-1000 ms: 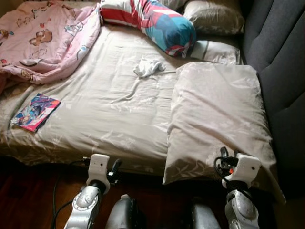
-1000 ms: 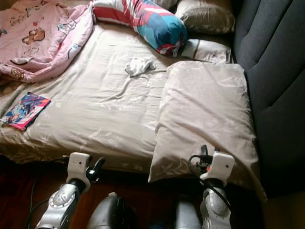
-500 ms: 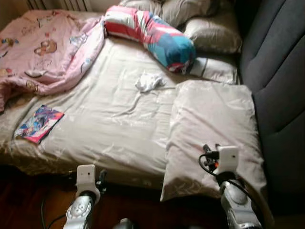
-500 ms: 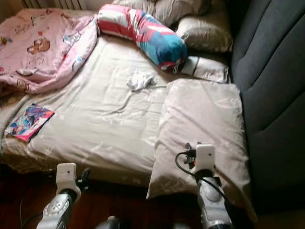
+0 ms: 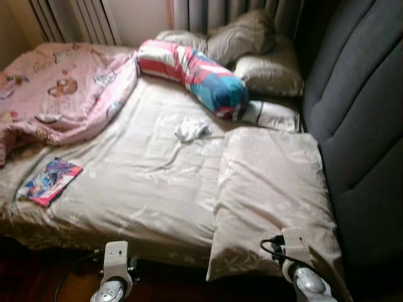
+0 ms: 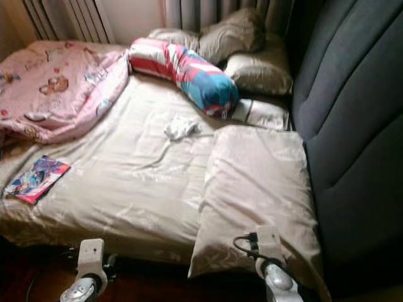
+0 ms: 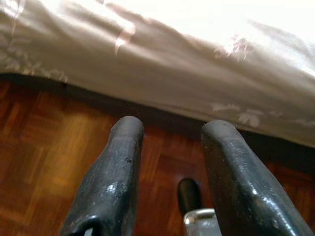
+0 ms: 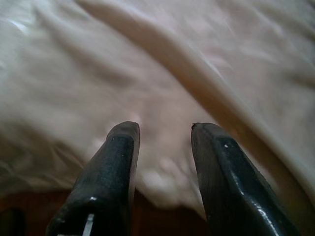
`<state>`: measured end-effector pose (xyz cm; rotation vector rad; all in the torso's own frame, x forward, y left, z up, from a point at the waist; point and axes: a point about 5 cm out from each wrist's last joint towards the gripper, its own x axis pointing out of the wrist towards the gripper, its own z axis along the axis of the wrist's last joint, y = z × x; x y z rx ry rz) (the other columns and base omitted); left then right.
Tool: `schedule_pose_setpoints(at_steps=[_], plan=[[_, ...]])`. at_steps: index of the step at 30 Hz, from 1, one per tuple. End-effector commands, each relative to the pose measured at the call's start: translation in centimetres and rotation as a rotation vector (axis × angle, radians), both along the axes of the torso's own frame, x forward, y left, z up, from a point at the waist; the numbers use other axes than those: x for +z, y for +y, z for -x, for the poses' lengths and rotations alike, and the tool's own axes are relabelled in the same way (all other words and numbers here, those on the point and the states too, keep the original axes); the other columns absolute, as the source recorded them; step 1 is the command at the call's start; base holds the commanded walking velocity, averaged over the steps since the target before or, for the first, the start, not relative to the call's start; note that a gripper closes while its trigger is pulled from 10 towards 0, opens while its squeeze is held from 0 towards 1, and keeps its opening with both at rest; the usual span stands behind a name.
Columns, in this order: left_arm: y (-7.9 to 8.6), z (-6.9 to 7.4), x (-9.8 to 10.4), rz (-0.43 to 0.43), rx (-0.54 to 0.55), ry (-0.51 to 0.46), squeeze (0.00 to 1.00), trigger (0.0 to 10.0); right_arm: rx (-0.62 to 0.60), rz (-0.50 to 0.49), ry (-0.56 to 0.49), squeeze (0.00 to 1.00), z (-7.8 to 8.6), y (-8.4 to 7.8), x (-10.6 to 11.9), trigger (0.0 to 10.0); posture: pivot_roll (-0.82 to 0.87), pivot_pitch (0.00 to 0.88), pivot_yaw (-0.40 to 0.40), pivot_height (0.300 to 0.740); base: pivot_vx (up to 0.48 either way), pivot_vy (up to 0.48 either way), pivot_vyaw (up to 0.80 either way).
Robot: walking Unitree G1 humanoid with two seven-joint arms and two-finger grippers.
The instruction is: Clean up the room
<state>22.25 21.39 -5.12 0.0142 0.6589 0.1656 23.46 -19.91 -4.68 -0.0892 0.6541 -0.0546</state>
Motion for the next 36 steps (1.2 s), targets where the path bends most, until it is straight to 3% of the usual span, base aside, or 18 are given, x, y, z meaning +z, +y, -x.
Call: schedule_pose_setpoints(at_steps=[1,7,18,36], plan=[[0.6,1.2,-0.8,-0.006,0.016,0.064,0.0,10.0,-0.028,-0.003,0.047,0.0,1.2,-0.3,-0.8,10.0,-0.05,0.084,-0.014,0.74,0.0,0.0,0.0],[0.7,1.8,-1.2,-0.005,0.023,0.095,0.0,10.0,-0.018,-0.017,0.091,0.0,2.3,0.4,-1.7,10.0,-0.05,0.101,-0.012,0.74,0.0,0.0,0.0],[0.1,1.3,-1.1,0.0,-0.029,0.107,0.0,10.0,-0.01,-0.014,0.131,0.0,3.2,0.9,-2.3,10.0,-0.03,0.128,-0.01,0.74,0.0,0.0,0.0],[0.4,2.5,-1.9,-0.013,-0.039,0.177,0.0,10.0,-0.047,0.009,0.177,0.0,4.7,0.0,-3.0,10.0,-0.03,0.133,0.009,0.74,0.0,0.311,0.0]])
